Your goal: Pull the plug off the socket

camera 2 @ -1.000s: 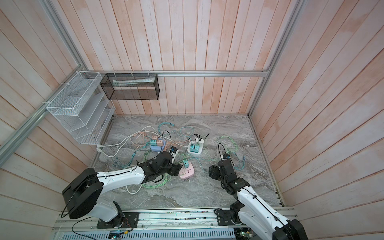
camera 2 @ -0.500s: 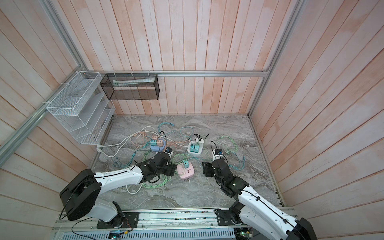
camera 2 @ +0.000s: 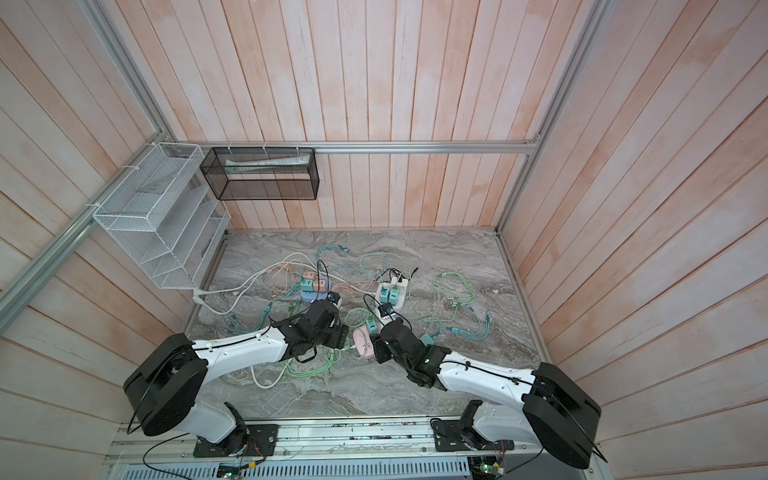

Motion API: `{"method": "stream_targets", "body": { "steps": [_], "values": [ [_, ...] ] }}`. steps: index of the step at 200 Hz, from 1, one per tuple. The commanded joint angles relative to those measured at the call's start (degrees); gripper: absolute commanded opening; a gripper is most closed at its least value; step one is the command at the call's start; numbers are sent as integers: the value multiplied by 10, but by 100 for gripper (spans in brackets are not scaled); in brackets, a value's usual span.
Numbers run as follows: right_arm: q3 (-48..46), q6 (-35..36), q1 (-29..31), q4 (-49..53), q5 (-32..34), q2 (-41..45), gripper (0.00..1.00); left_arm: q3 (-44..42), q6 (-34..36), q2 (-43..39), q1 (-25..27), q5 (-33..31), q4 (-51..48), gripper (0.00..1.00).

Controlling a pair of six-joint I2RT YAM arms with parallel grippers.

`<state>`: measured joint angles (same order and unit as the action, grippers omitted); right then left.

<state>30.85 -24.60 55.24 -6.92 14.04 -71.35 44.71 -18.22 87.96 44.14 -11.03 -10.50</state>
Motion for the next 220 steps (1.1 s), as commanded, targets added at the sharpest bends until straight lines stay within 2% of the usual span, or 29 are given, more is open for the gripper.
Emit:
{"method": "stream_targets", "body": {
  "steps": [1,40,74,124,220],
  "values": [
    [24,10,6,-27,6,-26,53,-4,12,2,-3,-18,-45,85],
    [39,3,5,-25,24,-54,55,-34,1,-37,-15,-6,-38,84],
    [51,-4,5,-22,26,-73,56,-10,-11,-18,-19,-11,-73,82],
    [55,-24,5,-8,48,-85,56,23,-2,-33,-18,10,-52,83],
    [59,-26,5,-19,49,-114,44,80,26,47,17,26,-52,83]
  ]
}}
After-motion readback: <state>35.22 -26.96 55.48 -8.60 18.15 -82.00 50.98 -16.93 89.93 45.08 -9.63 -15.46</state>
